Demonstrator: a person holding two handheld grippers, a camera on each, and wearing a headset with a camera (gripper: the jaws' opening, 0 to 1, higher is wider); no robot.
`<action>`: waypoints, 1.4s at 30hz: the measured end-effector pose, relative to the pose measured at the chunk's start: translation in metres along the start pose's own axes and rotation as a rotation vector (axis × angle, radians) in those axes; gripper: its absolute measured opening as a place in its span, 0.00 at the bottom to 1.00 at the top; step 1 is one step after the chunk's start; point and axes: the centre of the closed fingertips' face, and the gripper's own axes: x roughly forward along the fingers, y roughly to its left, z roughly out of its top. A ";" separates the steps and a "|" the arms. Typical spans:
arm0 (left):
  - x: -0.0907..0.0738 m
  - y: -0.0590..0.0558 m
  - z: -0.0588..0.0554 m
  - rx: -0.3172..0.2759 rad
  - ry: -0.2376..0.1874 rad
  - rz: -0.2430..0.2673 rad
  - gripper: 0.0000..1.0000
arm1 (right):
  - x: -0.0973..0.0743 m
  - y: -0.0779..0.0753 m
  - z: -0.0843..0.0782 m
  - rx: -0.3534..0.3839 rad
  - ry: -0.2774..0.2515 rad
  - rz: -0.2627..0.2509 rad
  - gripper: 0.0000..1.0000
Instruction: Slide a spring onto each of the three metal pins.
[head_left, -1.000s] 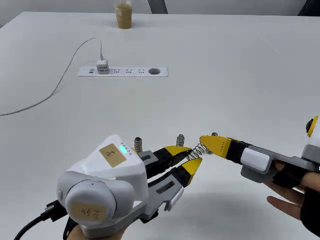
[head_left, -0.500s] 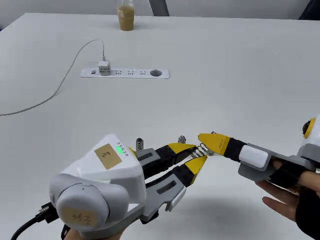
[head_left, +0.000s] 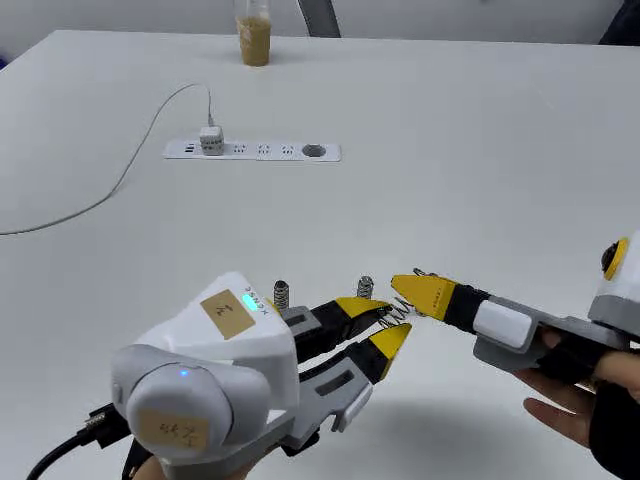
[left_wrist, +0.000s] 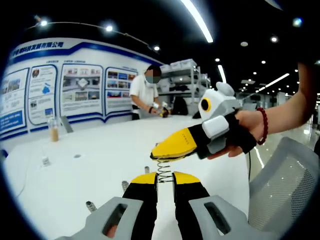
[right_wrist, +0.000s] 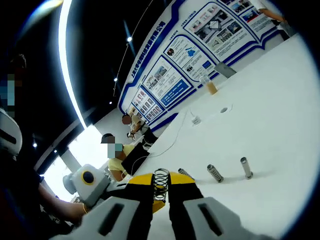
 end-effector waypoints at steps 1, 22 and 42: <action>0.000 0.000 0.000 -0.004 0.003 0.000 0.12 | 0.000 0.000 0.000 -0.009 0.003 -0.001 0.11; -0.016 0.014 -0.035 -0.028 0.151 0.076 0.28 | -0.004 -0.029 0.021 -0.213 0.023 -0.121 0.11; -0.039 0.046 -0.054 -0.098 0.196 0.232 0.51 | -0.002 -0.069 0.047 -0.366 0.013 -0.217 0.11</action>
